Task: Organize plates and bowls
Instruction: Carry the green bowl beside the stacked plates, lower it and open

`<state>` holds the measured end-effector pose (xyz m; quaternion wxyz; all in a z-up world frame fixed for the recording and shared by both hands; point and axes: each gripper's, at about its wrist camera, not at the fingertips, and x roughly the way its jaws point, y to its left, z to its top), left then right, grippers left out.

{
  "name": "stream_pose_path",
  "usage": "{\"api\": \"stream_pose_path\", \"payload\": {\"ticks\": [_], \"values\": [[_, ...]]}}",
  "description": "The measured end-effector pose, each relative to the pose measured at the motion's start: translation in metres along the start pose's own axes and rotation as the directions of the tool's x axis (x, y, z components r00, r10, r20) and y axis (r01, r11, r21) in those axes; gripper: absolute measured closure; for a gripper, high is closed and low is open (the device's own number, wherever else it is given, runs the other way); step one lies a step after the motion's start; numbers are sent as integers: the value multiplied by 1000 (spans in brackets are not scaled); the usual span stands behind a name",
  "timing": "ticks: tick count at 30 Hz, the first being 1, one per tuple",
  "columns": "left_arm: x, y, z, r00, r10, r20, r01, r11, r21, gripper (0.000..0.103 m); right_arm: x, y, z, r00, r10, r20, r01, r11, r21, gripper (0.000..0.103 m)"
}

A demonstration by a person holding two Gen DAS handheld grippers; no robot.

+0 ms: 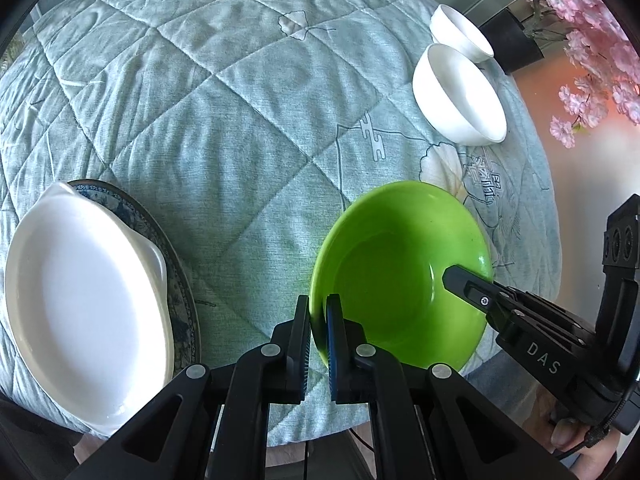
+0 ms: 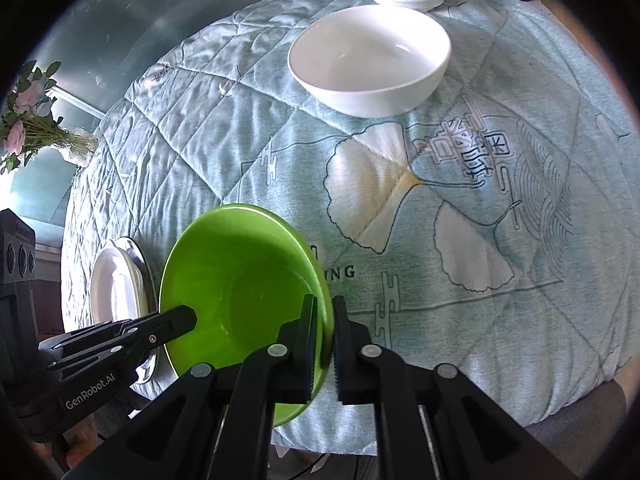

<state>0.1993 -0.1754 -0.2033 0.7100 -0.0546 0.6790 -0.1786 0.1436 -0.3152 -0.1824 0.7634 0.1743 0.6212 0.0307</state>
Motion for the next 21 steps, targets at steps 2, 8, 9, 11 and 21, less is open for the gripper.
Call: {"api": "stream_pose_path", "payload": {"ticks": [2, 8, 9, 11, 21], "values": [[-3, 4, -1, 1000, 1, -6, -1, 1000, -18, 91, 0, -2, -1, 1000, 2, -7, -2, 1000, -8, 90], [-70, 7, 4, 964, 62, 260, -67, 998, 13, 13, -42, -11, 3, 988, -5, 156, 12, 999, -45, 15], [-84, 4, 6, 946, 71, 317, -85, 996, 30, 3, -54, -16, 6, 981, -22, 191, 32, 998, -53, 13], [-104, -1, 16, 924, 73, 375, -102, 993, 57, 1, -67, -24, 16, 974, -37, 224, 47, 998, -39, 0], [-108, -29, 115, 942, -44, 334, -8, 988, 151, 1, -73, -51, 80, 970, 9, 243, -17, 999, 31, 0]]}}
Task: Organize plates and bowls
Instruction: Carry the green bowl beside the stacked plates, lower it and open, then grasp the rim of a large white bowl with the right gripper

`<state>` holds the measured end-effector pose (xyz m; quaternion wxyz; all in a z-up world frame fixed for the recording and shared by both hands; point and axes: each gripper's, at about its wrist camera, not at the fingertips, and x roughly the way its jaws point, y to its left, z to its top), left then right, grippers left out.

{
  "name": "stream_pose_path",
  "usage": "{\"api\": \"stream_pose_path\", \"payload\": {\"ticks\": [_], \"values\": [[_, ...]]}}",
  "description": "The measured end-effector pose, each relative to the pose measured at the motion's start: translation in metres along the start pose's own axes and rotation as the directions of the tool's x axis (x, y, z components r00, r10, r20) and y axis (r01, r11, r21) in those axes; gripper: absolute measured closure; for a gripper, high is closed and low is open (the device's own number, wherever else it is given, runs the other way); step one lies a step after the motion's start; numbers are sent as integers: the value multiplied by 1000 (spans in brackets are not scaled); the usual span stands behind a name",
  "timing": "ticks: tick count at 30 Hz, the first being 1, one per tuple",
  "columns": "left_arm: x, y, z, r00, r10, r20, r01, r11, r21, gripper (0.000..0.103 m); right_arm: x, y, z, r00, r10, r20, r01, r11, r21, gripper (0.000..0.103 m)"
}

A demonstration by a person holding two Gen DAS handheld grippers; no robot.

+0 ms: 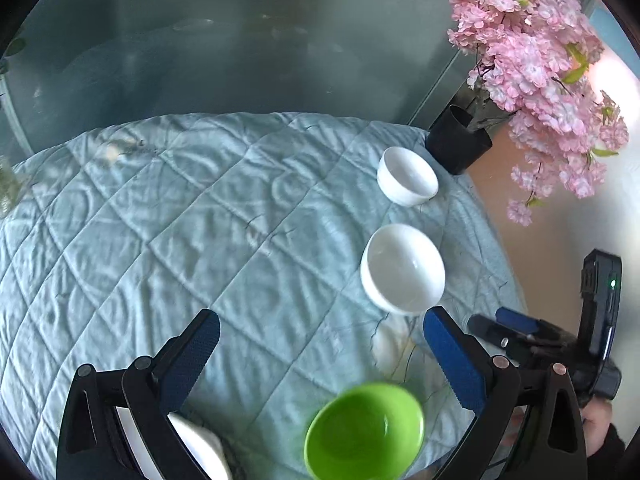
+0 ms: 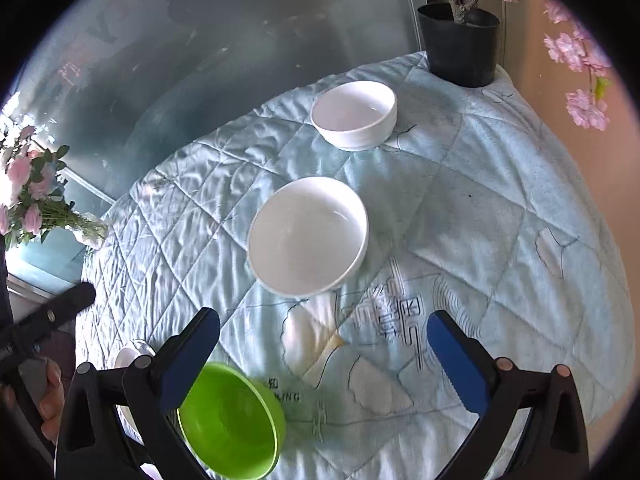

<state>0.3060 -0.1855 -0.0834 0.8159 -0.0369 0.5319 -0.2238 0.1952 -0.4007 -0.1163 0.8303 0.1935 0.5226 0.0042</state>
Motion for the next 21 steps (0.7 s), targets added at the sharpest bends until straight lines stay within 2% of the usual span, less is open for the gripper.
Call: {"api": "stream_pose_path", "payload": {"ticks": [4, 11, 15, 17, 18, 20, 21], "values": [[27, -16, 27, 999, 50, 3, -50, 998, 36, 1, 12, 1, 10, 998, -50, -36, 48, 998, -38, 0], [92, -32, 59, 995, 11, -98, -5, 998, 58, 1, 39, -8, 38, 988, -138, -62, 138, 990, -4, 0], [129, -41, 73, 986, 7, -168, 4, 998, 70, 5, 54, -13, 55, 986, -146, -81, 149, 989, 27, 2], [143, -46, 77, 981, 9, -194, 8, 996, 84, 11, 64, -16, 59, 984, -141, -107, 146, 988, 45, 11], [151, -48, 78, 977, 18, -212, 3, 995, 95, 18, 68, -17, 60, 983, -139, -118, 146, 988, 53, 14], [166, -52, 79, 967, 37, -252, -8, 993, 114, 30, 72, -19, 62, 980, -149, -129, 159, 985, 64, 32], [172, -53, 79, 963, 46, -267, -14, 992, 123, 39, 74, -20, 62, 978, -158, -134, 169, 983, 74, 37]]}}
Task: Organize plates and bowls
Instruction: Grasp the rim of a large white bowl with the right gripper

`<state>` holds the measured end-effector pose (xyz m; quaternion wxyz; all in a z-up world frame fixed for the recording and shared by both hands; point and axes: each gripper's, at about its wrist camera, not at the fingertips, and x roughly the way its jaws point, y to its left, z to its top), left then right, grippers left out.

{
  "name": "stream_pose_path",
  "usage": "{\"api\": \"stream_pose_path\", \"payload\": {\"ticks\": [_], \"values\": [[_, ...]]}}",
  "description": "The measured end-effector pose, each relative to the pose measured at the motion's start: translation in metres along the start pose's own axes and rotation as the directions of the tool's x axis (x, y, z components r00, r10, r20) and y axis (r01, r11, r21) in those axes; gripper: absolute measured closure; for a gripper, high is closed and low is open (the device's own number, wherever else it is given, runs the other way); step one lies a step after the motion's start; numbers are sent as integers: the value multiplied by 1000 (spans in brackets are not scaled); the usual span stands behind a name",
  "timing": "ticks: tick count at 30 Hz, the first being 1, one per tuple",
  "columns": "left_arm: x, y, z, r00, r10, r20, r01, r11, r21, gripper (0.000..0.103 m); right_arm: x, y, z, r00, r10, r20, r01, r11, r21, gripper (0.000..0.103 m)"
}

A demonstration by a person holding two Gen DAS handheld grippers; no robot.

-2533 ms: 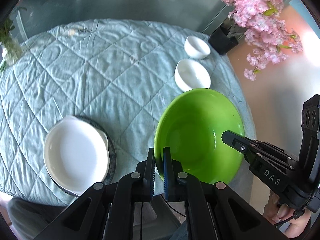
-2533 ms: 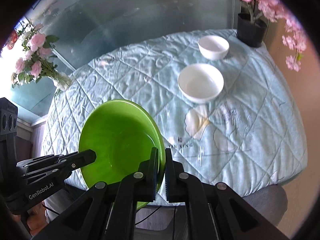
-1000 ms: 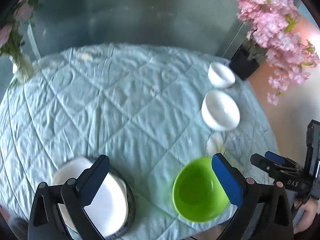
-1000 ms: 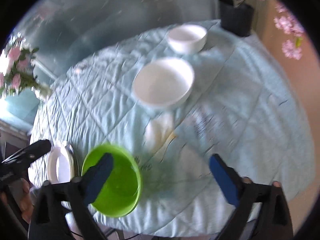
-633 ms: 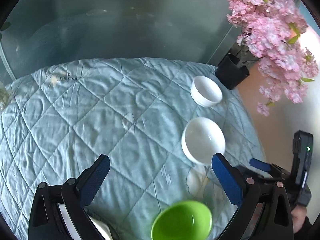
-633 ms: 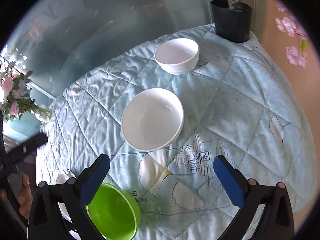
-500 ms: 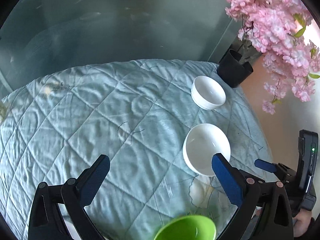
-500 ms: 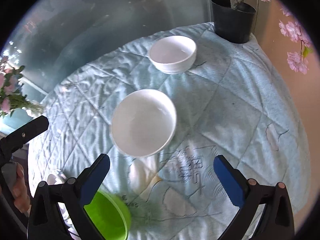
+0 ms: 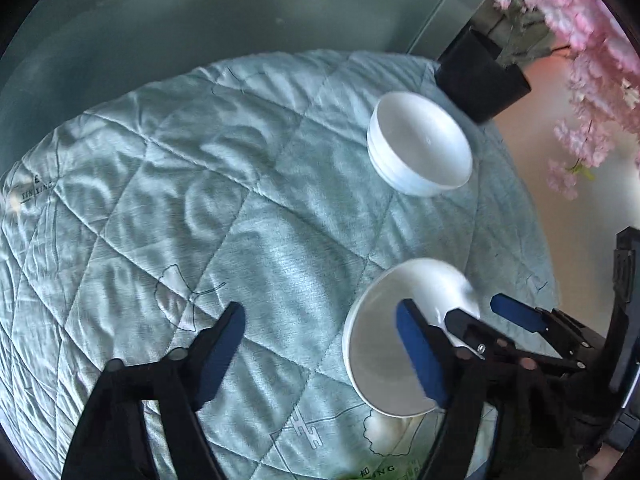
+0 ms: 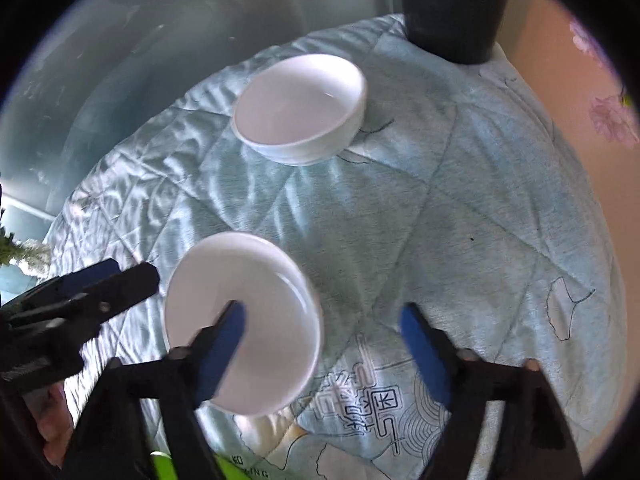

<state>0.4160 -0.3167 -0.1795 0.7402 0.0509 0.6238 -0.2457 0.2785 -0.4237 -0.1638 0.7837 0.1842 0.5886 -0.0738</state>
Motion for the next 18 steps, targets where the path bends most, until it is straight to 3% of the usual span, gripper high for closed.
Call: {"api": "stream_pose_path", "payload": {"ticks": [2, 3, 4, 5, 8, 9, 11, 14, 18], "values": [[8, -3, 2, 1000, -2, -16, 3, 1000, 18, 50, 6, -2, 1, 1000, -8, -17, 8, 1000, 24, 56], [12, -5, 2, 1000, 3, -24, -3, 1000, 31, 59, 9, -2, 1, 1000, -13, -27, 14, 1000, 27, 60], [16, -8, 2, 999, 7, -34, -6, 999, 39, 71, 14, -2, 2, 999, -13, -41, 14, 999, 32, 71], [19, -9, 2, 999, 2, -44, 0, 999, 43, 75, 18, -2, 2, 999, -10, -52, 12, 999, 36, 83], [27, -15, 3, 998, -28, -58, 31, 998, 57, 95, 25, 0, 3, 998, -16, -56, 19, 999, 44, 96], [30, -19, 4, 998, -15, -62, 19, 997, 69, 100, 26, 3, 3, 999, -15, -52, 17, 999, 39, 97], [31, -25, 5, 998, 21, -57, -16, 997, 81, 100, 27, 4, 3, 998, -14, -60, 17, 998, 57, 97], [31, -26, 4, 997, 21, -69, -15, 997, 82, 101, 27, 2, 5, 998, -13, -66, 18, 996, 83, 97], [17, -29, -5, 998, 14, -57, -7, 994, 109, 102, 7, 14, 0, 998, -64, -16, 64, 998, 8, 97]]}}
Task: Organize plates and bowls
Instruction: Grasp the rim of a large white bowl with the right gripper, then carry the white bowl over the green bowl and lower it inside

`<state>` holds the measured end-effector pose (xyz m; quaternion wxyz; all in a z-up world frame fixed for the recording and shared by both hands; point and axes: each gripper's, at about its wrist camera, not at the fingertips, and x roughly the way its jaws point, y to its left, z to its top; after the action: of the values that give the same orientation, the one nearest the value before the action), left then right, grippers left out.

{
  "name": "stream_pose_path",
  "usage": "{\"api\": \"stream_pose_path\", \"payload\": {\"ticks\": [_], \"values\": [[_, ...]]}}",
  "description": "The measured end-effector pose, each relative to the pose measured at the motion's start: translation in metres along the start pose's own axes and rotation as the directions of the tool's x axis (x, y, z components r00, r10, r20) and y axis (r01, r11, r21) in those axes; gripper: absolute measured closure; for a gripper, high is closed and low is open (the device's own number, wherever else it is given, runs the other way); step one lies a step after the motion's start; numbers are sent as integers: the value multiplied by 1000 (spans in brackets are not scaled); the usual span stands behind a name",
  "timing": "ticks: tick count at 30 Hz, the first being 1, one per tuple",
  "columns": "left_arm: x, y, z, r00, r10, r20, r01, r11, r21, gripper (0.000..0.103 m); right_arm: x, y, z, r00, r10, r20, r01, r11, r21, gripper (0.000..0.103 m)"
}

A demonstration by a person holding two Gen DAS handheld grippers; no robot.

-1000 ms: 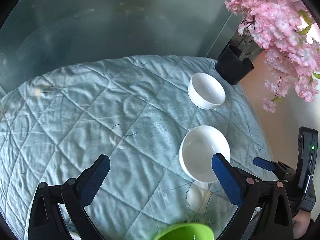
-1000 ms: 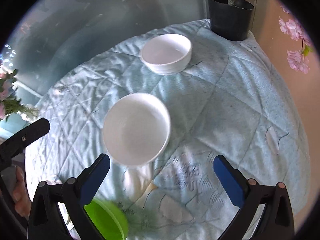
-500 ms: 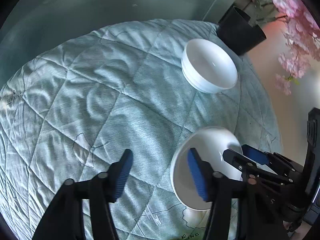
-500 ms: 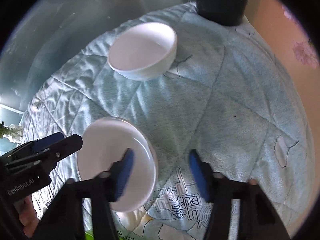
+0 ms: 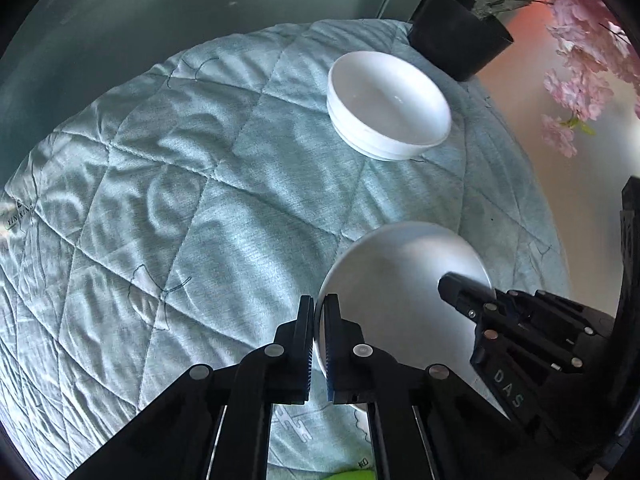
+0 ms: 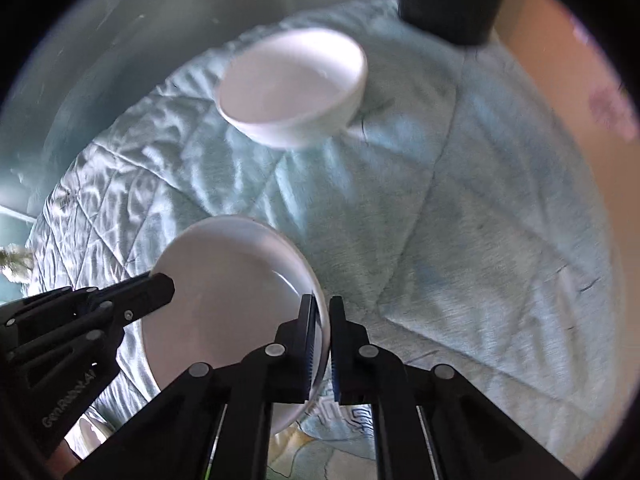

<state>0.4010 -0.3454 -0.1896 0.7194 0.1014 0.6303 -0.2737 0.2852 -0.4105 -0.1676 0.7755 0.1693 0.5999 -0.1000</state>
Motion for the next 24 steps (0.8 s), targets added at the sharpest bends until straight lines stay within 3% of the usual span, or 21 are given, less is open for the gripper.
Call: {"api": "stream_pose_path", "payload": {"ticks": [9, 17, 24], "values": [[-95, -10, -39, 993, 21, 118, -24, 999, 29, 102, -75, 16, -27, 992, 39, 119, -36, 999, -26, 97], [-207, -21, -93, 972, 20, 235, -28, 999, 31, 103, -165, 45, -58, 959, 88, 270, -68, 994, -81, 97], [-273, -30, -139, 960, 22, 279, -27, 1000, 11, 103, -214, 66, -87, 942, 98, 321, -58, 989, -133, 97]]}}
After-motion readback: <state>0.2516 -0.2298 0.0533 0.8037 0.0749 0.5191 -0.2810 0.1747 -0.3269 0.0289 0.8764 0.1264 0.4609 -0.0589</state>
